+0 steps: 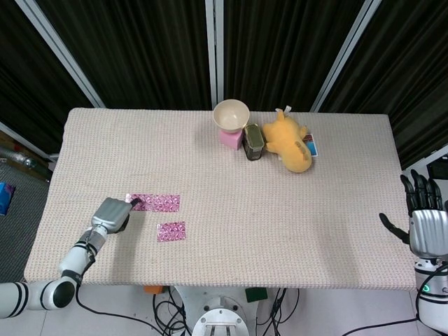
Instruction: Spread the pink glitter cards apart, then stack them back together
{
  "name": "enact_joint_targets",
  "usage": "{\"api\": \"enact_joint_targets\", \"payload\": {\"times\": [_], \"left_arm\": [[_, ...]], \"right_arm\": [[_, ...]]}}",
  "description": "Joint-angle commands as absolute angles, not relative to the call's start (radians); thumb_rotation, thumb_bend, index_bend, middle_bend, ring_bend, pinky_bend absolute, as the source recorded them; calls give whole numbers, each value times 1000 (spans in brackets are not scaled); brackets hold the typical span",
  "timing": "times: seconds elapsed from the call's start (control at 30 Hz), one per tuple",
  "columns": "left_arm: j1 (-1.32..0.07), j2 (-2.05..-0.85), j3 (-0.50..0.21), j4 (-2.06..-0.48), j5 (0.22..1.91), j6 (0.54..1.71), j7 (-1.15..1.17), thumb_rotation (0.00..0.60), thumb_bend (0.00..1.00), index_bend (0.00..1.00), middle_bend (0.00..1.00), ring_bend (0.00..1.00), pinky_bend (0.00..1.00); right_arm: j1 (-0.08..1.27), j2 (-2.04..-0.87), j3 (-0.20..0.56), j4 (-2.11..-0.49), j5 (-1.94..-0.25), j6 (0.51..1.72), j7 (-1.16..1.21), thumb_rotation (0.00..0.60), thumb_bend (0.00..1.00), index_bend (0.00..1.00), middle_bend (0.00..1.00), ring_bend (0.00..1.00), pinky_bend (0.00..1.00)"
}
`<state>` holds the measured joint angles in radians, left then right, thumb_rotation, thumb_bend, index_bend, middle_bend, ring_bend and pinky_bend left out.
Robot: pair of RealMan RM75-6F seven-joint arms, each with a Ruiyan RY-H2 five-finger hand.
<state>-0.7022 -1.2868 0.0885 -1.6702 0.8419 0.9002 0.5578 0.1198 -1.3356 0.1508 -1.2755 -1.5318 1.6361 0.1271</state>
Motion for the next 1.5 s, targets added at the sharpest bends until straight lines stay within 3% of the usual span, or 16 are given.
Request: {"api": "enact_joint_targets", "payload": {"times": [0.03, 0.53, 0.9, 1.23, 1.5], "left_arm": [[-695, -1276, 91, -1668, 844, 903, 548, 600, 725, 186, 872, 945, 1000], [-673, -1225, 89, -1686, 847, 907, 514, 600, 725, 197, 872, 945, 1000], [-651, -1279, 54, -1659, 993, 941, 438, 600, 725, 140, 873, 944, 1000], [-682, -1307, 64, -1637, 948, 863, 481, 600, 726, 142, 873, 944, 1000], [-683, -1303, 66, -1631, 913, 867, 498, 600, 725, 145, 873, 944, 1000]], "right_arm": [[121, -1336, 149, -1277, -1533, 1634, 125, 600, 446, 0, 0, 0, 0], [123, -1334, 144, -1289, -1541, 1633, 105, 600, 447, 0, 0, 0, 0], [120, -1338, 141, -1279, -1538, 1632, 109, 600, 451, 0, 0, 0, 0], [118, -1340, 143, -1272, -1530, 1628, 113, 600, 451, 0, 0, 0, 0], [121, -1345, 142, -1265, -1530, 1624, 113, 600, 452, 0, 0, 0, 0]]}}
